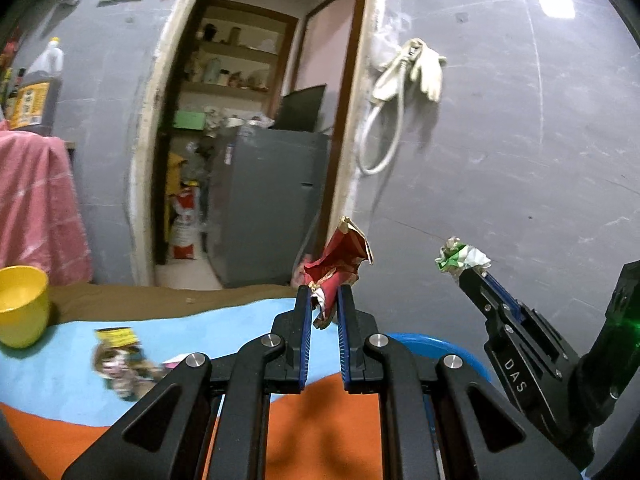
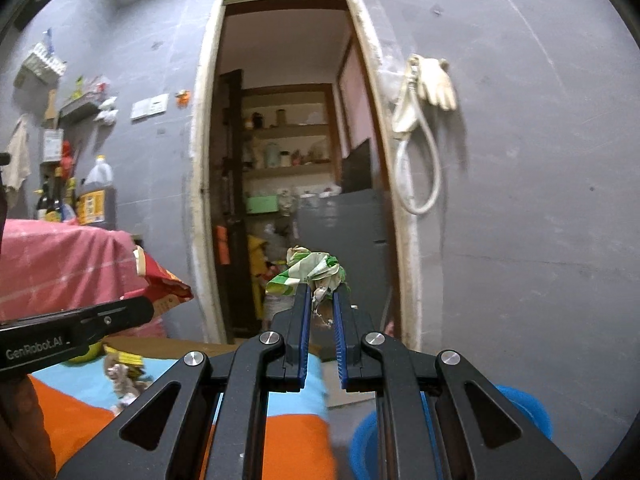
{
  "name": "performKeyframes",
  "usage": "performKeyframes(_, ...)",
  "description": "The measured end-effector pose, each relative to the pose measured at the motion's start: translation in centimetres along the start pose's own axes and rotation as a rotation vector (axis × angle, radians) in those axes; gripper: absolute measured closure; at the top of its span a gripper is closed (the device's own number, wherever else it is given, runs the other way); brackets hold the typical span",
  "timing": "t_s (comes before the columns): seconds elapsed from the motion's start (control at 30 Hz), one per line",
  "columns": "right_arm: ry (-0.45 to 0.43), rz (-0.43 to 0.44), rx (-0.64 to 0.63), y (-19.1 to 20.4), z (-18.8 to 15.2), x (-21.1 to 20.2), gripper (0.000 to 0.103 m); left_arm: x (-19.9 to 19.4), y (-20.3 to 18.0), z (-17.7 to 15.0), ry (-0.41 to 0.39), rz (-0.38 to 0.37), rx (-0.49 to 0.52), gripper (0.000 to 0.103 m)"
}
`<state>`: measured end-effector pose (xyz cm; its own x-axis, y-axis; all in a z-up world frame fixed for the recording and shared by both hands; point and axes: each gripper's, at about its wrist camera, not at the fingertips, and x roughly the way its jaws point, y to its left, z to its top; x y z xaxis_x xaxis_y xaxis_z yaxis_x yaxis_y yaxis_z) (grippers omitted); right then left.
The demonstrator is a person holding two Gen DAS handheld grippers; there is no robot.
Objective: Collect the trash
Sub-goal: 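Carry both wrappers over the blue bucket and open both tools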
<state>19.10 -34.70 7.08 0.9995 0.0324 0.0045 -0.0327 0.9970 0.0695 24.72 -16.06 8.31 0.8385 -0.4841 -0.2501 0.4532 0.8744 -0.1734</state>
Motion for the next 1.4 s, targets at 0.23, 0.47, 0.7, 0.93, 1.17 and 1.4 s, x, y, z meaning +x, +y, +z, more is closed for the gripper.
performKeyframes(0.23, 0.065, -0.133, 0.078, -4.0, -0.2, 0.1, 0.094, 4.6, -2.6, 0.1, 0.106, -0.090, -0.029, 0.093)
performKeyframes(0.47, 0.171, -0.231, 0.176, -7.9, -1.3, 0.8, 0.093, 9.7, -4.8, -0.3, 0.270, -0.166, -0.052, 0.093)
performKeyframes(0.7, 0.262, -0.265, 0.245, -9.9, -2.5, 1.6, 0.093, 13.7, -6.1, -2.2, 0.415, -0.195, -0.068, 0.093)
performKeyframes(0.93, 0.328, -0.273, 0.284, -10.7, -3.2, 2.2, 0.082, 16.2, -6.0, -3.3, 0.492, -0.182, -0.113, 0.086)
performKeyframes(1.17, 0.334, -0.277, 0.318, -11.4, -3.2, 2.2, 0.072, 16.3, -5.1, -3.8, 0.505, -0.169, -0.168, 0.070)
performKeyframes(1.4, 0.323, -0.278, 0.319, -11.5, -3.1, 2.1, 0.068, 15.4, -4.6, -3.2, 0.473, -0.141, -0.172, 0.070)
